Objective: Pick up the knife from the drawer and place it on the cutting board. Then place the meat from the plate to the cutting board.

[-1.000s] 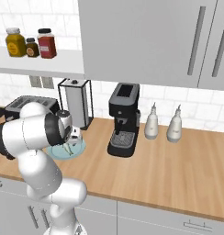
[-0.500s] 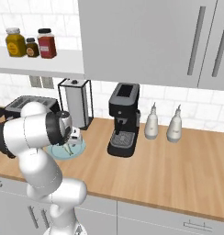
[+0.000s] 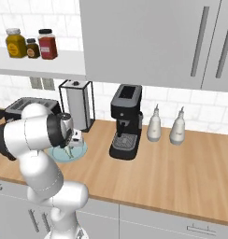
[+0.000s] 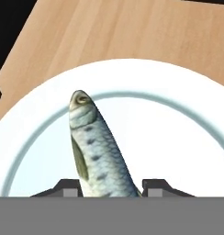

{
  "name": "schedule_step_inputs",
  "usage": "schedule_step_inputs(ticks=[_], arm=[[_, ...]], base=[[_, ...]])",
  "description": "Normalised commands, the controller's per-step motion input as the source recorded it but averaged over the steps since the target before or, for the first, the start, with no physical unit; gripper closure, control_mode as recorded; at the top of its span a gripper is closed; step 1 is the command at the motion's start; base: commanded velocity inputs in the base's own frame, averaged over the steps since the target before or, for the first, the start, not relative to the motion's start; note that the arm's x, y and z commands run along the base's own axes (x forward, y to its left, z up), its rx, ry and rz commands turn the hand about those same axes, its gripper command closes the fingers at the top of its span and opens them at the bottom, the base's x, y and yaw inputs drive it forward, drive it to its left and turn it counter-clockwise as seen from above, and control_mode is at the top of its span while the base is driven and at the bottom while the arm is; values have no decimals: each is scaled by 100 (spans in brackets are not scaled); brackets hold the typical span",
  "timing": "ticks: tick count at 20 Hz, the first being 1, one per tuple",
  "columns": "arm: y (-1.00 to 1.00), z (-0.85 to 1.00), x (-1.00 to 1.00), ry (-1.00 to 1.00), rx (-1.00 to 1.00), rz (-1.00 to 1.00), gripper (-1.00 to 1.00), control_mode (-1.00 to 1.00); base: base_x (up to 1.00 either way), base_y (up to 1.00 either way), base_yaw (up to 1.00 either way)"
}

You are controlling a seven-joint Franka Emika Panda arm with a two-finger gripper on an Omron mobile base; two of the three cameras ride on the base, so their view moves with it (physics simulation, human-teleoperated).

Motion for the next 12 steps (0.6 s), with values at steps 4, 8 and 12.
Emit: schedule_step_inputs(ticks=[4, 8, 12], arm=[[5, -4, -5, 0, 0, 0, 100, -100], [0, 21, -41, -2, 0, 10, 100, -100], [-6, 49, -56, -4, 0, 12, 100, -100]], base=[[0, 0, 0], [0, 0, 0], [0, 0, 0]])
